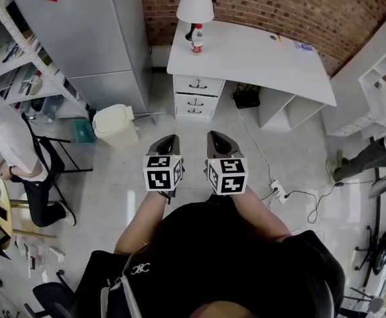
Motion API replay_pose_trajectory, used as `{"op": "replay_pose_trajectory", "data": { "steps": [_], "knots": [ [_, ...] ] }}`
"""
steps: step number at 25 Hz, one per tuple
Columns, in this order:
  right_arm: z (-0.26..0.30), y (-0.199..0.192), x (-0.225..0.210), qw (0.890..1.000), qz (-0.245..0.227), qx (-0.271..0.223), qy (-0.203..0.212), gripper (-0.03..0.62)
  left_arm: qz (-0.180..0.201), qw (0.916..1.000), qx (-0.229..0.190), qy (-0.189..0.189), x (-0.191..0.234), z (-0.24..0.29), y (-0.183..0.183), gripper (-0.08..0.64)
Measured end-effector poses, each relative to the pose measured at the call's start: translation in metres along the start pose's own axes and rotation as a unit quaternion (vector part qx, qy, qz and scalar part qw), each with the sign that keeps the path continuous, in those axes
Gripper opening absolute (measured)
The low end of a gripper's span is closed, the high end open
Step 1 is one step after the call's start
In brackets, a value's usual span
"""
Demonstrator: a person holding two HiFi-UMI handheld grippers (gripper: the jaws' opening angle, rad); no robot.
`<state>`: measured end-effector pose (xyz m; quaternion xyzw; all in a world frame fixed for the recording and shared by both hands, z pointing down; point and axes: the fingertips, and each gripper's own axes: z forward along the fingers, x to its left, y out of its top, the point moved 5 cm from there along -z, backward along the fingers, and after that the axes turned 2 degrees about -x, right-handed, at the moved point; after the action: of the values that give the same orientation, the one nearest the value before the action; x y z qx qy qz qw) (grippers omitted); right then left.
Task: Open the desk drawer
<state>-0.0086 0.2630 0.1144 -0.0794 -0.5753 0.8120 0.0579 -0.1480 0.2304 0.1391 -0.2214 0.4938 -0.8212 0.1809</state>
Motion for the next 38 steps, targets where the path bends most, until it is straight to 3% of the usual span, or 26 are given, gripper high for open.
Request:
{"op": "replay_pose_trajectory", "data": {
  "steps": [10, 19, 29, 38],
  "knots": [
    [0.045, 0.009, -0.017, 1.0, -0.012, 0.005, 0.023, -0.009, -0.003, 0.9997, 0.005, 0.022, 0.014, 0.039, 0.012, -0.002],
    [0.136, 0.042, -0.097, 0.998, -0.016, -0.005, 0.056, -0.009, -0.007, 0.9989, -0.008, 0.046, 0.014, 0.141, 0.057, -0.002],
    [0.223, 0.075, -0.185, 0.997, 0.014, 0.001, 0.078, -0.009, -0.017, 0.9968, 0.018, 0.075, 0.015, 0.247, 0.098, -0.002],
    [0.28, 0.096, -0.245, 0.991, -0.033, 0.0, 0.126, -0.009, -0.057, 0.9926, 0.02, 0.105, 0.003, 0.327, 0.129, -0.003]
  ]
}}
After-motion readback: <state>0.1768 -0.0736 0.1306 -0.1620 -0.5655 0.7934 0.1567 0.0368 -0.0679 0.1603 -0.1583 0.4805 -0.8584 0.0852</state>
